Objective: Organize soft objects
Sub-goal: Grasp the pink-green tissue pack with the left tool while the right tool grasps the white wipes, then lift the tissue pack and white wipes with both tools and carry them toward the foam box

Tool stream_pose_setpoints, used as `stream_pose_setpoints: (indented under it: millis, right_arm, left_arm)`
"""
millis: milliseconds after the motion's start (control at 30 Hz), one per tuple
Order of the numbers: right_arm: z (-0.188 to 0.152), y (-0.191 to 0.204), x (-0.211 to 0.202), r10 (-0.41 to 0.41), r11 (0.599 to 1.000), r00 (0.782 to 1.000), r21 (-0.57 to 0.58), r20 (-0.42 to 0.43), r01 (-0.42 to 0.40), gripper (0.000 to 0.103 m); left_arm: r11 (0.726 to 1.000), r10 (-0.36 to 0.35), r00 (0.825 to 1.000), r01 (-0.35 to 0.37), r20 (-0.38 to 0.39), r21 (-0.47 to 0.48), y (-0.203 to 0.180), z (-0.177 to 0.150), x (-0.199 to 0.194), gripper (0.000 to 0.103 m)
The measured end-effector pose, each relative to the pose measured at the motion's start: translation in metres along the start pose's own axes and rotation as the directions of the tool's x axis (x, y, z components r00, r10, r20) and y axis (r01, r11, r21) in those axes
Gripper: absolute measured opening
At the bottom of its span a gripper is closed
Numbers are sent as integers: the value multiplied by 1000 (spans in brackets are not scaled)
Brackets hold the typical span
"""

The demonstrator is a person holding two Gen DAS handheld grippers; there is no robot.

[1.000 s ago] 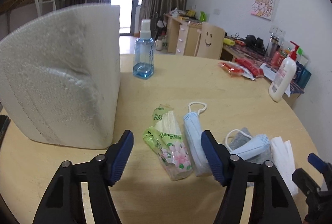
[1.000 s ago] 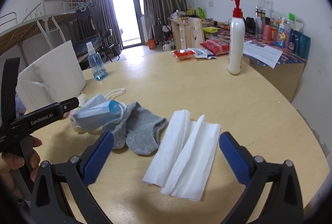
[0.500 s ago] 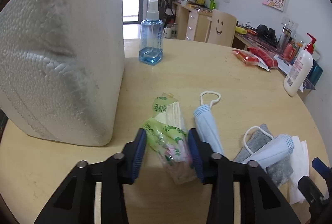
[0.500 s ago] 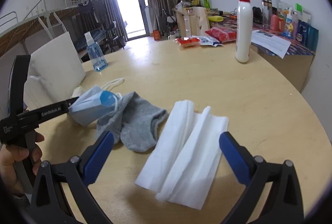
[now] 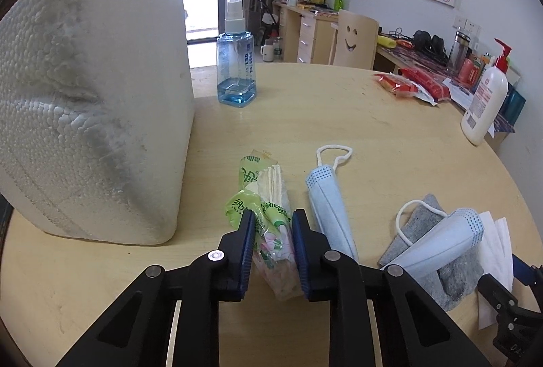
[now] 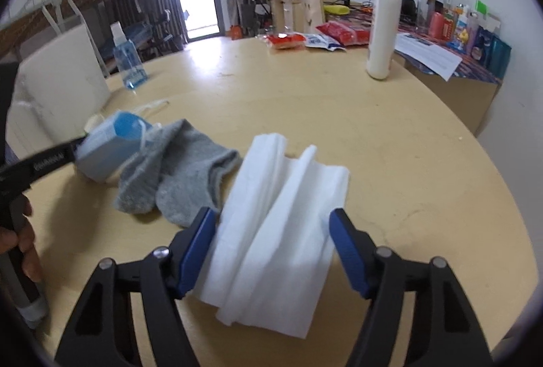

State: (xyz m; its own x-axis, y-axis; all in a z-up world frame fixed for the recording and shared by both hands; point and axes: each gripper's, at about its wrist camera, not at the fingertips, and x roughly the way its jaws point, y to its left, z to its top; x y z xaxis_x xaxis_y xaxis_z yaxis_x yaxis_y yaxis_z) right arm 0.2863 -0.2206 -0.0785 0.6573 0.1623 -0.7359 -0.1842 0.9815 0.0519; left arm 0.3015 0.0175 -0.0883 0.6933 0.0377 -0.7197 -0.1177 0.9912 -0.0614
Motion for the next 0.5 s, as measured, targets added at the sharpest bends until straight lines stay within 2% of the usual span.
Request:
stream_pose_setpoints:
  millis: [33, 167, 233, 300, 333, 367, 500]
  right_arm:
    - [0, 0, 0, -6, 1000, 1000, -3, -5, 6, 71]
    - [-1, 0, -2, -53, 998, 999, -14, -8, 53, 53]
    - [-1, 2, -2, -71, 997, 997, -31, -10, 71, 48]
    - [-3, 4, -3, -66, 997, 998, -40, -2, 66, 28]
    - [-3, 4, -4, -58, 997, 998, -42, 1, 58, 24]
    - [-3, 3, -4, -39, 999, 999, -33, 3, 39, 15]
    - [-4, 1, -8, 10, 1000, 1000, -6, 20, -10, 14]
  left_arm:
    - [1000, 1, 1000, -1, -2, 1, -1, 0, 0, 24]
    - [1000, -3, 1000, 3, -5, 0, -2, 0, 1, 24]
    - [1000, -7, 1000, 7, -5, -1, -3, 1, 2, 24]
    - [1000, -9, 1000, 9, -4, -2, -2, 1, 2, 23]
    - [1000, -12, 1000, 12, -2, -7, -1, 1, 1, 22]
    - [1000, -14, 1000, 14, -3, -5, -1, 1, 1, 20]
    - [1000, -20, 1000, 20, 16, -3, 1, 0, -4, 18]
